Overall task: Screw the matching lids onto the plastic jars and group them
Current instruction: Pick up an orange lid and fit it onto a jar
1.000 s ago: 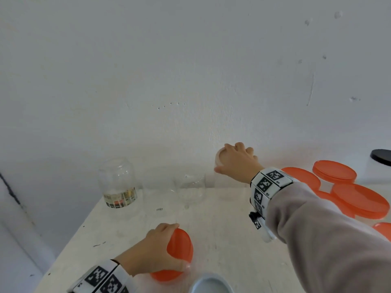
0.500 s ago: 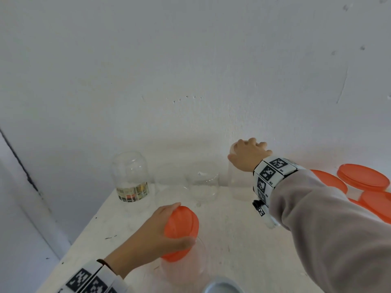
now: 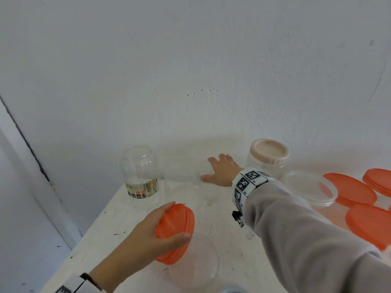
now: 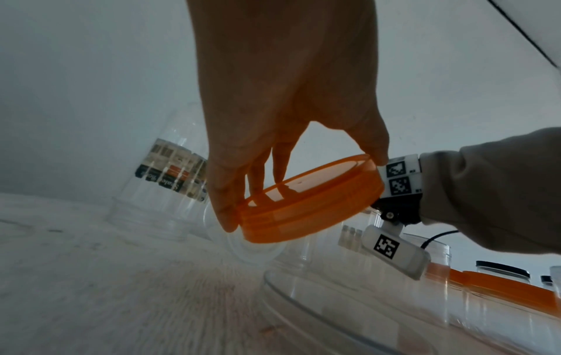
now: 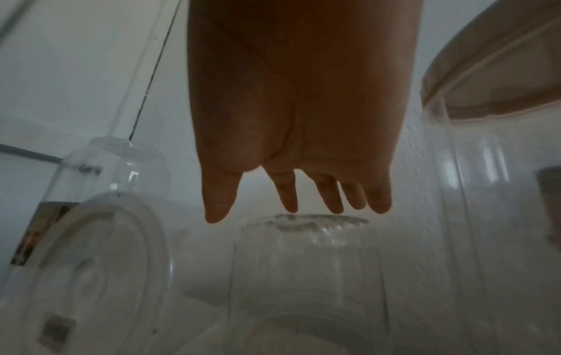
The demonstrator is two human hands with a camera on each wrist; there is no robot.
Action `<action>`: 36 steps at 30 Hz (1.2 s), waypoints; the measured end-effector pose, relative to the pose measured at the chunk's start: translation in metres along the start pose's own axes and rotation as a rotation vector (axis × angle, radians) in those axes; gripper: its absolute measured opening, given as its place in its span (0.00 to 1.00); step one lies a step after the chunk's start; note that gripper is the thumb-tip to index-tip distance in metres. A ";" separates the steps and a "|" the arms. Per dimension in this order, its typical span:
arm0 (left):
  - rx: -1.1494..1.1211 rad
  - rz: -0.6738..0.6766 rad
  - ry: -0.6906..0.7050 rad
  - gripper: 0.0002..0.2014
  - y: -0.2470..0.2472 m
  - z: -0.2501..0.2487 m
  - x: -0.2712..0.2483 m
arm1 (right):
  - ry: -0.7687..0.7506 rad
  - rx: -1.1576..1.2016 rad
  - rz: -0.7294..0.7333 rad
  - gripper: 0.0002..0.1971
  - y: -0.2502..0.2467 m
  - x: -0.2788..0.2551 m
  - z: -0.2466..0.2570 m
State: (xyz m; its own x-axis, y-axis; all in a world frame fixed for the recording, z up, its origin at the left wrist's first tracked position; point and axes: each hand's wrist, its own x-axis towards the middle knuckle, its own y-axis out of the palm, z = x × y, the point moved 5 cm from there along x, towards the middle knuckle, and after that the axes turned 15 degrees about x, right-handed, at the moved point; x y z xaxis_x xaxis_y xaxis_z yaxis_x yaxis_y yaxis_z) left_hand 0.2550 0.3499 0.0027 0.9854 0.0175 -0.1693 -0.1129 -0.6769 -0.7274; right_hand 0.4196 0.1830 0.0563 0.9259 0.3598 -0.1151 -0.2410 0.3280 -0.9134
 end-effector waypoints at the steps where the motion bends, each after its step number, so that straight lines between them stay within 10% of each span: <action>1: -0.004 0.000 -0.009 0.43 -0.001 0.002 -0.002 | 0.036 0.015 0.011 0.37 0.004 0.002 -0.002; 17: 0.031 -0.018 -0.011 0.40 -0.006 -0.012 -0.019 | 0.074 -0.080 -0.172 0.51 -0.004 -0.033 0.003; 36: -0.173 -0.110 0.130 0.35 0.020 -0.077 -0.043 | -0.032 0.496 -0.252 0.45 0.000 -0.159 -0.068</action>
State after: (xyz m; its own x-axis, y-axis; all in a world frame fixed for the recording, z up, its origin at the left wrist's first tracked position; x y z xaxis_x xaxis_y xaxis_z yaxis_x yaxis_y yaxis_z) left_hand 0.2205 0.2787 0.0463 0.9999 0.0106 0.0001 0.0085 -0.7926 -0.6097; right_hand 0.2917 0.0661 0.0479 0.9652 0.2409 0.1016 -0.1288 0.7762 -0.6171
